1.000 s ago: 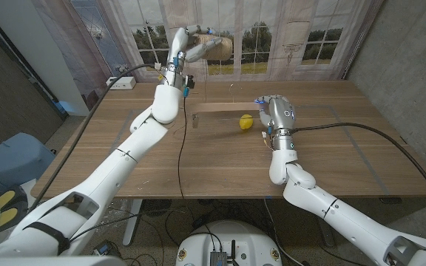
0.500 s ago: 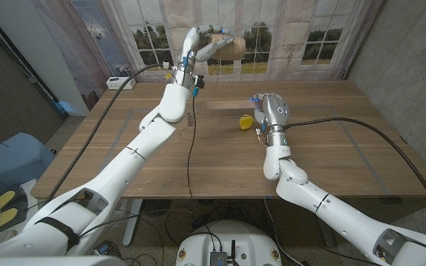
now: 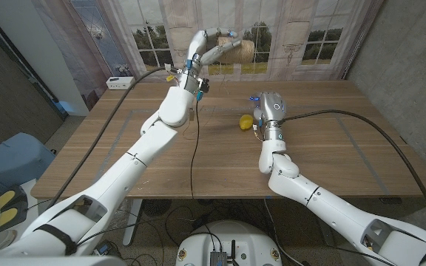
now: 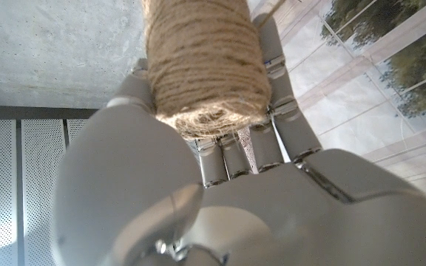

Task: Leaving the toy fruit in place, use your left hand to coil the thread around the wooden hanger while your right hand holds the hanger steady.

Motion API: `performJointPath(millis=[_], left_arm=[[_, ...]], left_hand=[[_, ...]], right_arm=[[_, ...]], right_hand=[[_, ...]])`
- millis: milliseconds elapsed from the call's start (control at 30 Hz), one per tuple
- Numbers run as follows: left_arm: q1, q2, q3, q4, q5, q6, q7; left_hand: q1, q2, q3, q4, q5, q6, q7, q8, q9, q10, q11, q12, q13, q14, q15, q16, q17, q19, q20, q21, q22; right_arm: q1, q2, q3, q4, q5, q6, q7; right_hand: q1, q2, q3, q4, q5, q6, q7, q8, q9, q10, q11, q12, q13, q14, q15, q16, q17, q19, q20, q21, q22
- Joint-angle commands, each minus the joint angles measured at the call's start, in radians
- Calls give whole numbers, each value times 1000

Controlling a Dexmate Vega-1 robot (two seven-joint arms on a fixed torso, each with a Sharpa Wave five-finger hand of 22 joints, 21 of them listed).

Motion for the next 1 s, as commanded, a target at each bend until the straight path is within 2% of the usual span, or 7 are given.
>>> performJointPath(millis=[33, 500, 767, 1000], left_arm=[[68, 42, 0, -102, -152, 53, -115], [149, 111, 1, -189, -333, 140, -214], [206, 148, -14, -226, -389, 194, -197], [267, 170, -32, -257, -407, 219, -147]], left_hand=[[201, 215, 15, -9, -2, 0, -1, -4, 3, 10, -14, 34, 189, 220, -263, -2, 3, -26, -75, 10, 2], [193, 213, 27, -9, -3, 0, 1, -10, 8, 10, -14, 33, 186, 228, -263, -13, 0, -24, -78, 16, 1], [189, 211, 34, -10, -3, 2, 0, -13, 10, 9, -14, 34, 188, 232, -263, -18, 1, -24, -78, 19, 1], [185, 209, 40, -11, -4, 6, 1, -16, 11, 13, -14, 34, 184, 235, -263, -22, 2, -23, -79, 22, 1]], right_arm=[[42, 56, 7, 36, 49, -98, -17], [66, 110, 50, 62, 132, -97, -129], [72, 124, 75, 70, 166, -82, -196], [70, 131, 103, 69, 194, -70, -250]], right_hand=[[64, 54, 9, 0, 1, 69, 66, 5, 1, 126, -1, 142, 80, 89, -223, 2, 1, 6, 11, 6, 0], [71, 47, 16, -4, -5, 76, 73, 0, -3, 135, 1, 145, 76, 106, -214, -1, 9, 11, 18, 11, 0], [71, 45, 18, -4, -7, 76, 75, -2, -5, 135, 3, 144, 74, 105, -212, -2, 14, 11, 21, 13, 1], [72, 44, 20, -3, -8, 77, 75, -5, -5, 135, 4, 145, 75, 107, -212, -5, 17, 9, 21, 13, 1]])
